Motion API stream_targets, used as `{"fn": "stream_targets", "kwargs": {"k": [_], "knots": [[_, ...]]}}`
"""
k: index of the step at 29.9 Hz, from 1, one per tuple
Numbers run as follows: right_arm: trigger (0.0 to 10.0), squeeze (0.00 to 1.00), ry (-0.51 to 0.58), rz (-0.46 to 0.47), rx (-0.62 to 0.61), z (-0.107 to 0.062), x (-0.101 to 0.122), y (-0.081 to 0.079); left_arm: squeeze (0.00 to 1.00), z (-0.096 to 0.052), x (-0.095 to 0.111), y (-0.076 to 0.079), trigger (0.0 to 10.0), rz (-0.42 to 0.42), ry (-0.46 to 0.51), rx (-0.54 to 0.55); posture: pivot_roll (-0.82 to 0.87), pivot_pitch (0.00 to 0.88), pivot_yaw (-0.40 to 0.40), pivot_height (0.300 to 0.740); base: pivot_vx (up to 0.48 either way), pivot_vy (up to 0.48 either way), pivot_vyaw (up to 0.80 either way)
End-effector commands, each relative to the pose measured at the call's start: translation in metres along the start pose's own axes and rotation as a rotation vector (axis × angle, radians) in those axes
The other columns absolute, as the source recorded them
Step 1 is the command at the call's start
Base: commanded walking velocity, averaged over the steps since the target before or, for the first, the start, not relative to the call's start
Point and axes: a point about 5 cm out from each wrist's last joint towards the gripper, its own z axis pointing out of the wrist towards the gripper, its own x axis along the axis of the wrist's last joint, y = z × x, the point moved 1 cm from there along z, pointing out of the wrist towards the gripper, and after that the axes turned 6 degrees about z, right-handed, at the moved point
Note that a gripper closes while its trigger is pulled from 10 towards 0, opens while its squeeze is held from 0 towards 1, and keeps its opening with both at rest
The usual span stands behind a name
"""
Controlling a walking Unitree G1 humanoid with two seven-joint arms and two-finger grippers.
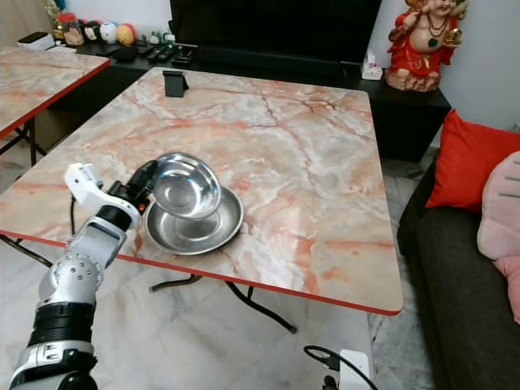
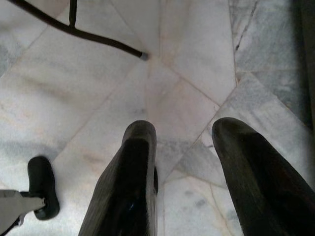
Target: Setting the table
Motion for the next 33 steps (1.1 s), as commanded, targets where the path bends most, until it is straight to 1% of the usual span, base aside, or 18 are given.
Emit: {"fn": "stream_targets", "kwargs": {"k": [1,2,3,4,8,13,15,20,22,27,28,29,31,32,33], "knots": [[10.0,0.00,0.005,0.005,-0.005,0.001,0.002,0.000,0.00,0.005,0.004,0.002,10.0,0.048,-0.012,-0.004,0.01,0.000,-0.028,0.740,0.000,0.000,0.00],[10.0,0.00,0.005,0.005,-0.005,0.001,0.002,0.000,0.00,0.005,0.004,0.002,10.0,0.048,-0.012,-0.004,0.01,0.000,-0.028,0.740,0.000,0.000,0.00],[10.0,0.00,0.009,0.004,-0.003,0.001,0.002,-0.002,0.00,0.005,0.001,0.001,10.0,0.083,-0.051,0.006,0.01,0.000,-0.026,0.740,0.000,0.000,0.00],[10.0,0.00,0.008,0.004,-0.002,0.000,0.002,-0.003,0.00,0.005,0.000,0.000,10.0,0.087,-0.052,0.006,0.01,0.000,-0.026,0.740,0.000,0.000,0.00],[10.0,0.00,0.007,0.003,-0.002,0.000,0.000,-0.003,0.00,0.004,0.001,0.000,10.0,0.076,-0.048,0.007,0.01,0.000,-0.024,0.740,0.000,0.000,0.00],[10.0,0.00,-0.011,-0.013,-0.004,-0.003,-0.011,0.002,0.00,0.000,0.000,-0.003,10.0,0.096,-0.064,0.006,0.02,0.000,-0.022,0.740,0.000,0.000,0.00],[10.0,0.00,-0.020,-0.008,-0.010,-0.005,-0.016,0.009,0.00,-0.001,-0.004,-0.003,10.0,0.082,-0.081,-0.001,0.02,0.000,-0.022,0.740,0.000,0.000,0.00],[10.0,0.00,-0.026,-0.009,-0.010,-0.006,-0.018,0.010,0.00,-0.002,-0.010,-0.001,10.0,0.045,-0.101,-0.010,0.02,0.000,-0.019,0.740,0.000,0.000,0.00],[10.0,0.00,-0.028,-0.009,-0.008,-0.005,-0.018,0.008,0.00,-0.002,-0.014,-0.001,10.0,0.011,-0.111,-0.001,0.02,0.000,-0.016,0.740,0.000,0.000,0.00],[10.0,0.00,-0.027,-0.007,-0.005,-0.005,-0.017,0.003,0.00,-0.002,-0.018,0.000,10.0,-0.001,-0.118,-0.001,0.02,0.000,-0.016,0.740,0.000,0.000,0.00],[10.0,0.00,-0.026,-0.009,0.001,-0.004,-0.015,-0.003,0.00,-0.002,-0.018,0.000,10.0,-0.003,-0.115,0.003,0.02,0.000,-0.016,0.740,0.000,0.000,0.00],[10.0,0.00,-0.026,-0.009,0.001,-0.004,-0.015,-0.003,0.00,-0.002,-0.018,0.000,10.0,-0.003,-0.115,0.003,0.02,0.000,-0.016,0.740,0.000,0.000,0.00],[10.0,0.00,-0.018,-0.009,0.014,-0.002,-0.011,-0.016,0.00,-0.003,-0.018,-0.002,10.0,0.007,-0.103,0.024,0.02,0.000,-0.016,0.740,0.000,0.000,0.00],[10.0,0.00,-0.018,-0.009,0.014,-0.002,-0.011,-0.016,0.00,-0.003,-0.018,-0.002,10.0,0.007,-0.103,0.024,0.02,0.000,-0.016,0.740,0.000,0.000,0.00],[10.0,0.00,-0.015,-0.010,0.018,-0.002,-0.010,-0.021,0.00,-0.003,-0.017,-0.002,10.0,0.011,-0.099,0.025,0.02,0.000,-0.017,0.740,0.000,0.000,0.00]]}}
